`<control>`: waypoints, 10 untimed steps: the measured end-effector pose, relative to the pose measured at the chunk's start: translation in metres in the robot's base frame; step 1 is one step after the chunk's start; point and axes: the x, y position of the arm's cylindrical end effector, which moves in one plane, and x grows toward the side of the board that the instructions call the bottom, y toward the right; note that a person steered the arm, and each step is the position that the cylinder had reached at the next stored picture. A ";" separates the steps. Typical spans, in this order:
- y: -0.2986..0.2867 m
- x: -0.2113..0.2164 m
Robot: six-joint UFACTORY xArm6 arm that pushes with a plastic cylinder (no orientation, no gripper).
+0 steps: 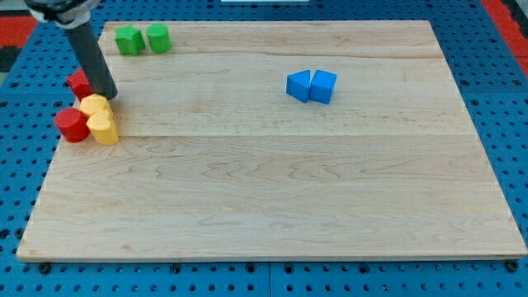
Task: Push the yellow blocks away from the red circle
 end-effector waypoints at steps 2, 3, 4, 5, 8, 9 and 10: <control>0.043 0.029; 0.045 -0.005; 0.000 -0.002; -0.029 0.017; 0.051 0.088; 0.066 0.099; 0.043 0.075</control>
